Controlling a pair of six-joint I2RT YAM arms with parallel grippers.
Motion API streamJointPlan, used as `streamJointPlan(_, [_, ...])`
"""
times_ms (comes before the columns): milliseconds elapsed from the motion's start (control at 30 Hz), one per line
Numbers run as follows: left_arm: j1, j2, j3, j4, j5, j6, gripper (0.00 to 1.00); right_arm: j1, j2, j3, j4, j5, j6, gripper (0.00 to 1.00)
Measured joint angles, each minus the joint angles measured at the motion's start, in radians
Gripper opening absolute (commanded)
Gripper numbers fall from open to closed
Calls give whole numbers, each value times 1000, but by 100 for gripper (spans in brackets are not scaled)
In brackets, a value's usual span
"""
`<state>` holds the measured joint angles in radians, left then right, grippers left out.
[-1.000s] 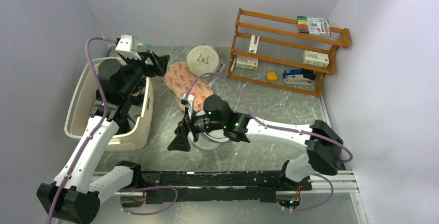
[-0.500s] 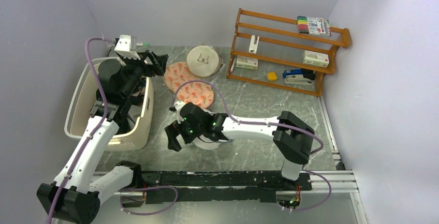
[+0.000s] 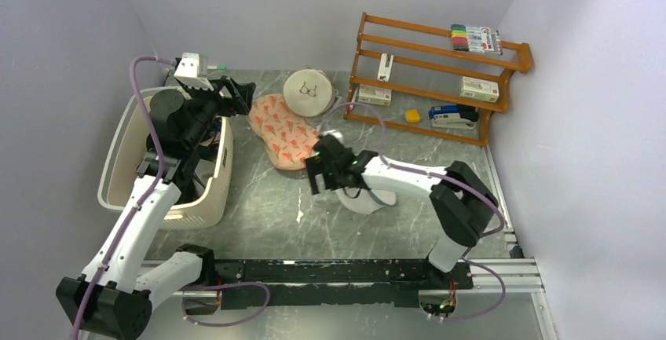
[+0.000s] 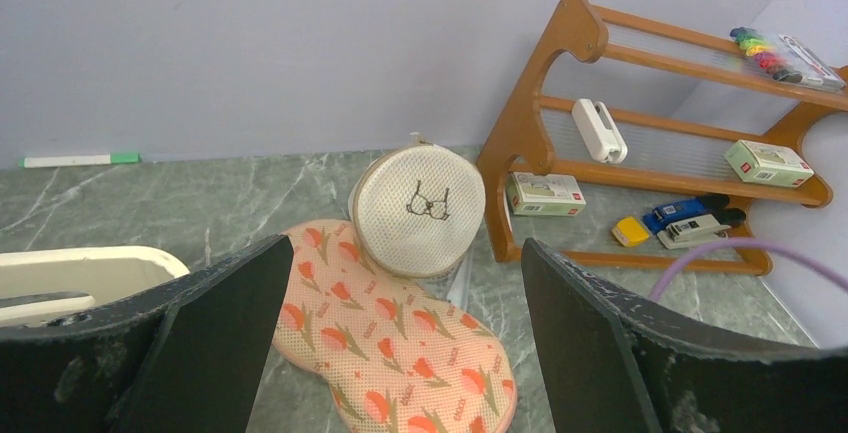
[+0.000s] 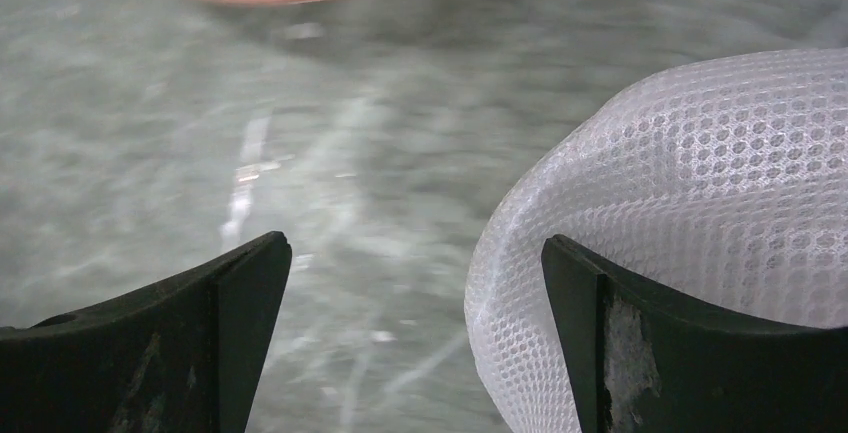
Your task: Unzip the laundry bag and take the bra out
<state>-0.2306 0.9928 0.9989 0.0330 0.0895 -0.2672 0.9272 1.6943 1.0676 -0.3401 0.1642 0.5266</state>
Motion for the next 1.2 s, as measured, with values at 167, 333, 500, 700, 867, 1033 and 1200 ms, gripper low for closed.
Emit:
streamJointPlan(167, [0, 3, 0, 0, 0, 0, 96, -210, -114, -105, -54, 57, 11, 100])
streamJointPlan(333, [0, 4, 0, 0, 0, 0, 97, -411, -193, -168, -88, 91, 11, 100])
streamJointPlan(500, [0, 4, 0, 0, 0, 0, 97, -609, -264, -241, -93, 95, 8, 100])
streamJointPlan(700, [0, 4, 0, 0, 0, 0, 96, -795, -380, -325, -87, 68, 2, 100])
streamJointPlan(867, [0, 4, 0, 0, 0, 0, 96, -866, -446, -343, -83, 52, -4, 100])
streamJointPlan(1033, [0, 4, 0, 0, 0, 1, 96, -867, -492, -343, -72, 25, -7, 100])
streamJointPlan(1200, [0, 4, 0, 0, 0, 0, 96, -867, -586, -403, -14, -60, -11, 100])
